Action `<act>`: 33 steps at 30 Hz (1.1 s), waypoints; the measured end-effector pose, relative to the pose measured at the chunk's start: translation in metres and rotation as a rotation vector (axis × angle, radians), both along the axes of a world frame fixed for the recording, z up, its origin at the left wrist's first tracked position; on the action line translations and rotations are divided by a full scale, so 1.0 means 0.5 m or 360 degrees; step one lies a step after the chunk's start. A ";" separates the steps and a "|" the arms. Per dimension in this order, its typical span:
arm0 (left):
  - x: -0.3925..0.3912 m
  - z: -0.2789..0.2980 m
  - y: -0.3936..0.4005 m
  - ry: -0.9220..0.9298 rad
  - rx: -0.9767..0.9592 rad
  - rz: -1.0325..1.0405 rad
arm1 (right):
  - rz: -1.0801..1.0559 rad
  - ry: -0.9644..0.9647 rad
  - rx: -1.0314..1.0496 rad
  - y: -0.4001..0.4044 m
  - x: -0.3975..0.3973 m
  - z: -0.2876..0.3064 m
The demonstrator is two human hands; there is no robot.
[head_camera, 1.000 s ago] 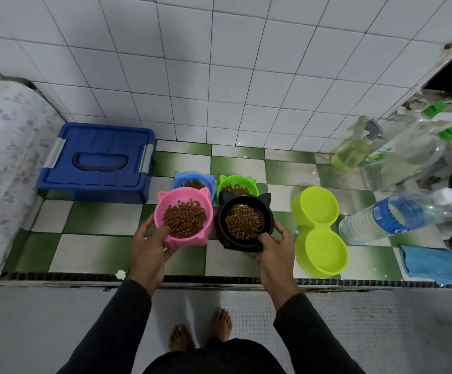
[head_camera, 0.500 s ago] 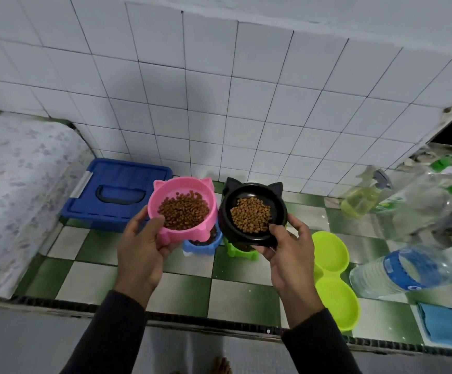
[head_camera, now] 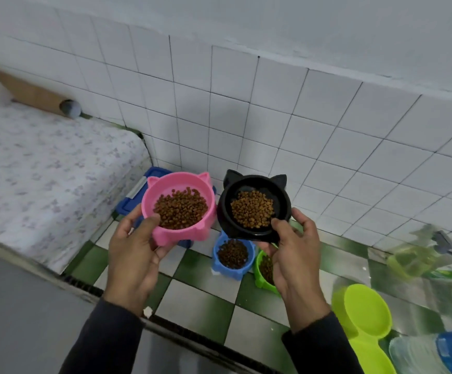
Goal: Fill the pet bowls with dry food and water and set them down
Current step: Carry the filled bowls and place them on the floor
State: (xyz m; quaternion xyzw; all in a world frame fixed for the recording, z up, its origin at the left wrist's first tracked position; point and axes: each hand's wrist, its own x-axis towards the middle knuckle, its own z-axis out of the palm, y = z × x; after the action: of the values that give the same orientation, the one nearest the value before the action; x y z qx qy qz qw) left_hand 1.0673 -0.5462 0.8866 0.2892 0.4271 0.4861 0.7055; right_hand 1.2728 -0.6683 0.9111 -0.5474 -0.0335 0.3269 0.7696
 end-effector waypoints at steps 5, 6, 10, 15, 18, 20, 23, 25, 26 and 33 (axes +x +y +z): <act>-0.101 0.012 0.036 -0.0002 -0.0012 0.0198 | 0.0183 -0.0026 0.0015 0.078 -0.076 0.019; -0.125 0.014 0.043 -0.0003 -0.0014 0.0236 | 0.0221 -0.0034 0.0010 0.095 -0.096 0.022; -0.236 0.027 0.074 -0.0021 -0.0032 0.0408 | 0.0359 -0.0061 -0.0030 0.172 -0.192 0.031; -0.403 0.049 0.120 -0.0023 -0.0012 0.0605 | 0.0563 -0.0030 0.0062 0.277 -0.347 0.039; -0.516 0.060 0.145 -0.0002 0.0022 0.0701 | 0.0675 -0.0053 0.0050 0.339 -0.453 0.042; -0.594 0.065 0.160 0.0007 0.0033 0.0780 | 0.0739 -0.0036 0.0063 0.379 -0.530 0.043; -0.709 0.066 0.179 0.0001 0.0035 0.0911 | 0.0859 -0.0011 0.0081 0.433 -0.644 0.043; -0.784 0.064 0.189 0.0014 0.0040 0.0985 | 0.0943 -0.0009 0.0072 0.467 -0.719 0.040; -0.819 0.062 0.194 0.0017 0.0041 0.1023 | 0.0983 -0.0014 0.0061 0.483 -0.754 0.037; -1.028 0.037 0.228 0.0034 0.0017 0.1298 | 0.1265 -0.0016 0.0010 0.591 -0.978 0.021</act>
State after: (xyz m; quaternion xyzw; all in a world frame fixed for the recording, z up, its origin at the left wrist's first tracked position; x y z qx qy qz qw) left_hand 0.5532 -0.4322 0.9053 0.1049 0.5114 0.7252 0.4490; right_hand 0.7838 -0.3726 0.9214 -0.4910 -0.2475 0.5965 0.5847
